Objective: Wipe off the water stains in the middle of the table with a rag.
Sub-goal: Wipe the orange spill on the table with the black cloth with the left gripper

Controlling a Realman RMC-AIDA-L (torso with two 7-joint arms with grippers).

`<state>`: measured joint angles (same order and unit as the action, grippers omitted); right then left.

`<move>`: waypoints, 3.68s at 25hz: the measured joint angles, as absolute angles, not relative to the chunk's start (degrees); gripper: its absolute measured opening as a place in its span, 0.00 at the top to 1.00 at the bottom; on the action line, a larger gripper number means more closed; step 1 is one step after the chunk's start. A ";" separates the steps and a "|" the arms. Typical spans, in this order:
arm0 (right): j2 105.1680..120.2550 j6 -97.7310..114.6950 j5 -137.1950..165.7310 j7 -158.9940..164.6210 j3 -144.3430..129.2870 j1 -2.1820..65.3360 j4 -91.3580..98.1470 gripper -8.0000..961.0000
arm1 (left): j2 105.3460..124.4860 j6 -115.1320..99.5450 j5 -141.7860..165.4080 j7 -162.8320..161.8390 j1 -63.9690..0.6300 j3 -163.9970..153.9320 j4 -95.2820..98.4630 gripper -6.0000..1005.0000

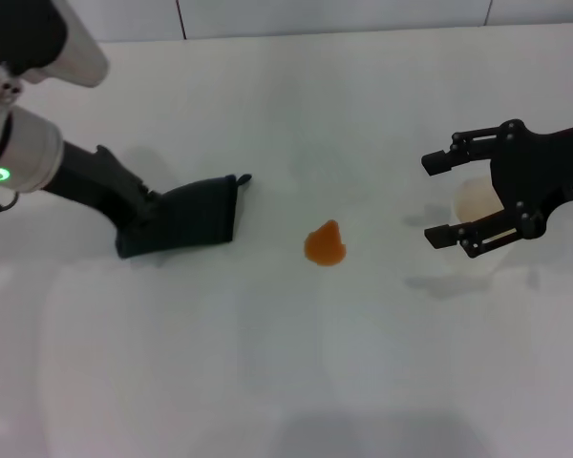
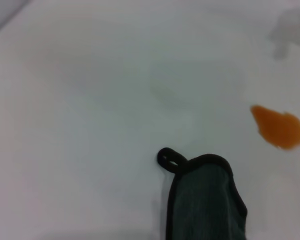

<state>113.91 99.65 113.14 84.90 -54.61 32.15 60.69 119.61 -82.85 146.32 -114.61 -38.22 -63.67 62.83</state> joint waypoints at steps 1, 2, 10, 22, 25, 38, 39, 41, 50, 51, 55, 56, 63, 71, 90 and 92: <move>113.91 99.79 113.14 84.99 -54.55 32.14 60.80 0.11 | 119.62 -81.28 146.06 -115.56 -38.18 -65.14 62.84 0.90; 113.91 99.96 113.12 85.20 -54.45 32.09 61.05 0.11 | 119.62 -79.91 145.88 -116.41 -38.12 -66.46 62.83 0.90; 113.54 100.90 113.10 85.67 -52.54 30.89 61.50 0.11 | 119.62 -74.96 139.18 -118.85 -39.24 -79.09 62.84 0.90; 113.20 103.79 113.14 84.95 -47.78 29.29 61.54 0.11 | 119.60 -75.72 131.72 -118.43 -39.12 -88.04 62.75 0.90; 112.96 103.80 113.42 84.93 -48.07 29.28 61.54 0.11 | 119.60 -76.17 131.63 -118.45 -38.22 -89.00 62.75 0.90; 112.81 103.72 115.01 85.05 -49.77 29.36 61.19 0.11 | 119.28 -68.16 138.08 -119.25 -37.26 -80.80 57.85 0.90; 112.81 103.69 115.37 85.14 -49.79 29.30 61.27 0.11 | 119.29 -67.87 138.01 -119.22 -37.26 -80.80 57.94 0.90; 112.81 103.66 116.41 85.27 -49.79 29.30 61.38 0.11 | 119.33 -67.64 137.48 -119.03 -37.27 -80.82 58.06 0.90; 112.58 104.20 117.33 85.55 -49.46 29.41 61.50 0.11 | 119.43 -75.17 129.30 -116.32 -38.06 -81.71 58.25 0.90; 112.53 104.40 117.33 85.55 -49.40 29.42 61.51 0.11 | 119.45 -75.96 128.42 -116.08 -38.05 -82.15 58.25 0.90; 112.47 104.58 117.34 85.56 -49.45 29.44 61.53 0.11 | 119.48 -77.02 125.74 -115.88 -37.74 -86.31 58.25 0.90; 112.47 104.59 117.34 85.57 -49.55 29.46 61.53 0.11 | 119.51 -77.03 125.57 -115.94 -37.69 -87.18 58.25 0.90; 112.48 104.86 117.21 85.60 -49.64 29.34 61.53 0.11 | 119.46 -73.16 127.71 -118.15 -37.53 -88.72 57.99 0.90; 112.97 105.18 117.24 85.59 -49.76 29.27 61.53 0.11 | 119.30 -63.65 133.78 -118.73 -37.52 -81.18 55.22 0.90; 113.29 104.98 117.23 85.60 -49.75 30.78 61.52 0.11 | 119.61 -65.56 123.44 -118.73 -45.81 -94.04 48.86 0.90; 113.30 104.87 117.21 85.60 -49.75 30.97 61.52 0.11 | 119.62 -66.64 122.44 -118.79 -45.78 -95.92 49.45 0.90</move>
<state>113.30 104.87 117.21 85.60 -49.75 30.97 61.52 119.62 -66.64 122.44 -118.79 -45.78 -95.92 49.45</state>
